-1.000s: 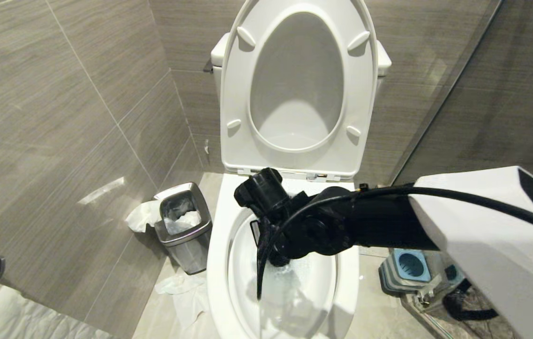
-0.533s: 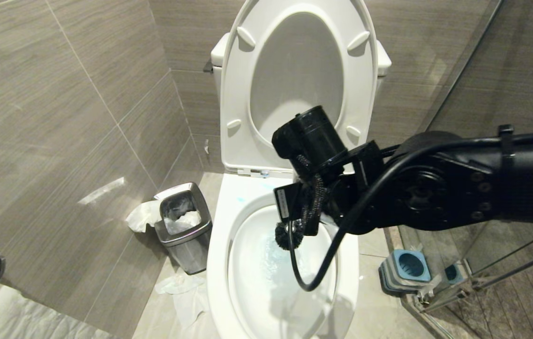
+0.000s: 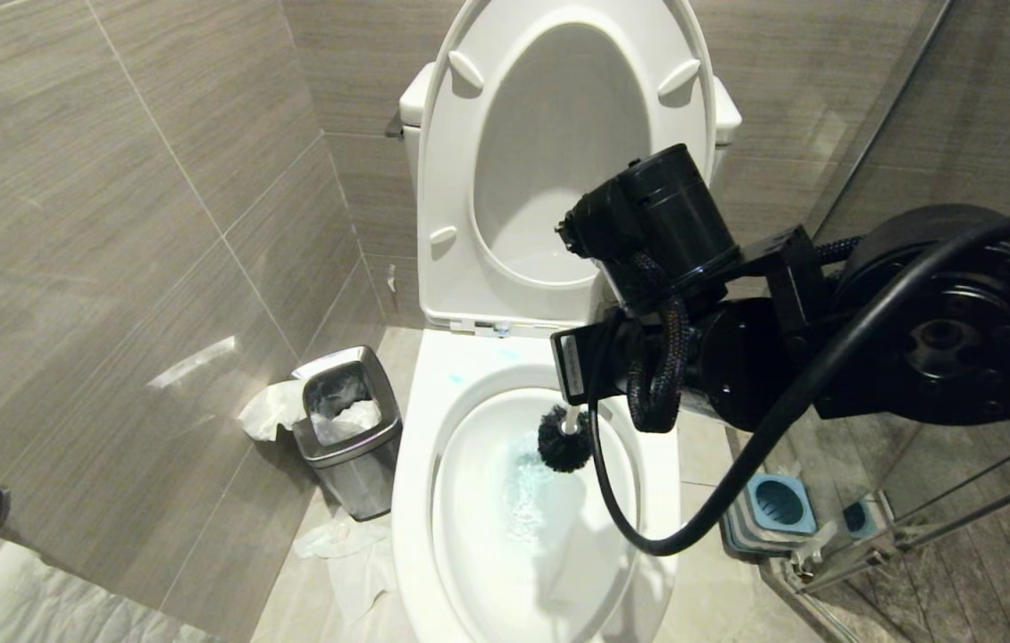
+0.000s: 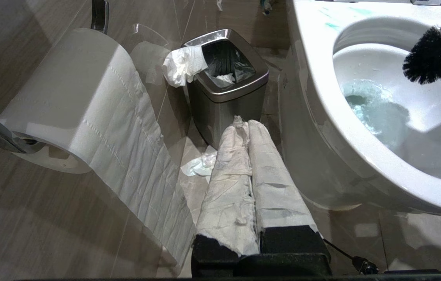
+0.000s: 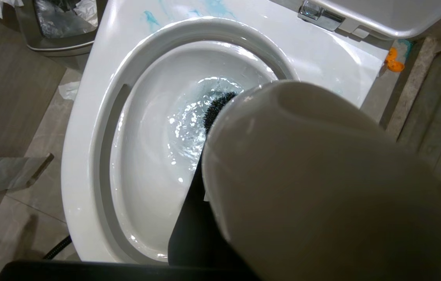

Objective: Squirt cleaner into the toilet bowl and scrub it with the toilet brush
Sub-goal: Scrub the toilet bowl

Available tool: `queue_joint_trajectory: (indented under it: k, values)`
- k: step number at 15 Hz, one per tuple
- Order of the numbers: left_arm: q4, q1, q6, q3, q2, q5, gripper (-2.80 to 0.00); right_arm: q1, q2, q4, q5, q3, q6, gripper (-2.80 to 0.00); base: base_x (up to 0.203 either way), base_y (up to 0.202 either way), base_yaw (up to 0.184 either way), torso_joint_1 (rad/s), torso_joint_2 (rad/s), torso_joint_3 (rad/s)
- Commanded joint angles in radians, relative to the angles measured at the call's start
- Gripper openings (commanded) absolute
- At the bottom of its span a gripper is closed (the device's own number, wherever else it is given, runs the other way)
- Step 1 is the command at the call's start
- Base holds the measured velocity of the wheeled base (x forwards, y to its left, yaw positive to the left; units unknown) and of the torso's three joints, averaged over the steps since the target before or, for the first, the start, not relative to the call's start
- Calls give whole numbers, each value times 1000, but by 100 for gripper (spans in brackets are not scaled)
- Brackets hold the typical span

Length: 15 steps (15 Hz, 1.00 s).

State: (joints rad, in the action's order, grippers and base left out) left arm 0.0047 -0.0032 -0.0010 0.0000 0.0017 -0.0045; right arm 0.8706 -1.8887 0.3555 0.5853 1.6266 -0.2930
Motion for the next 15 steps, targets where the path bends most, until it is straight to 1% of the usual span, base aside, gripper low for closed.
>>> queue_joint_trajectory:
  k: [1, 4, 6, 8, 14, 15]
  values:
    - [0, 0, 0, 2, 0, 0, -280, -1, -38, 0, 7, 4, -2, -280, 0, 0, 0, 0, 0, 0]
    - [0, 0, 0, 2, 1, 0, -280, -4, -109, 0, 40, 4, 0, -280, 0, 0, 0, 0, 0, 0]
    - [0, 0, 0, 2, 0, 0, -280, -21, -166, -4, 63, 28, 3, -280, 0, 0, 0, 0, 0, 0]
    - [0, 0, 0, 2, 0, 0, -280, -45, -229, -7, 120, 92, 1, -280, 0, 0, 0, 0, 0, 0]
    - [0, 0, 0, 2, 0, 0, -280, -45, -392, -8, 129, 347, 16, -280, 0, 0, 0, 0, 0, 0]
    - [0, 0, 0, 2, 1, 0, -280, -34, -416, -15, 125, 359, 24, -280, 0, 0, 0, 0, 0, 0]
